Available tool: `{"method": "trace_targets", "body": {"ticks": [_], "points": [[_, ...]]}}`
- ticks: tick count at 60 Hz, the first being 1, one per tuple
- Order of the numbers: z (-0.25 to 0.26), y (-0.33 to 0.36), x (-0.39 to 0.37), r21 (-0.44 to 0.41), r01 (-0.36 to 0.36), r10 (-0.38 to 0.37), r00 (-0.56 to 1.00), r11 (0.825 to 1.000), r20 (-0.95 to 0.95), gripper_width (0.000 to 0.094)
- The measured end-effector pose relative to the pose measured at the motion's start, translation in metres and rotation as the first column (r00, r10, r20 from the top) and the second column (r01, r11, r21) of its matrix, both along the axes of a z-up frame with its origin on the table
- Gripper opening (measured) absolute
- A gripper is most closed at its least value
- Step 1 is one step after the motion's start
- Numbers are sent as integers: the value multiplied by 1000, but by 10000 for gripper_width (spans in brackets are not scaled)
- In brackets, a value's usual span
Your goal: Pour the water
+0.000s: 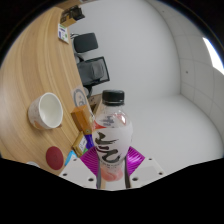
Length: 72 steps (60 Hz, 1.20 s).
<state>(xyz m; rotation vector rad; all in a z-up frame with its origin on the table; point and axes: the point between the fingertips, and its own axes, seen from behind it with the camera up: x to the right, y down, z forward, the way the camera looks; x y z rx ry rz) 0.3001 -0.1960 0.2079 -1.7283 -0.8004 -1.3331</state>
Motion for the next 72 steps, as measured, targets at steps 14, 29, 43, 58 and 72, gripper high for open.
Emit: {"method": "trace_targets", "body": {"ticks": [14,29,43,58,72], "points": [[-16,45,6,-188,-7,112,826,982,553,320],[-31,66,-2,-261,-64,221,741,963,634,318],[-23,54,7,-125,-113,134,977,986,169,321],[17,24,3,138,-44,124,752,989,-647,322],[-30,9,16,156,56,128,343,986,-931,320]]}}
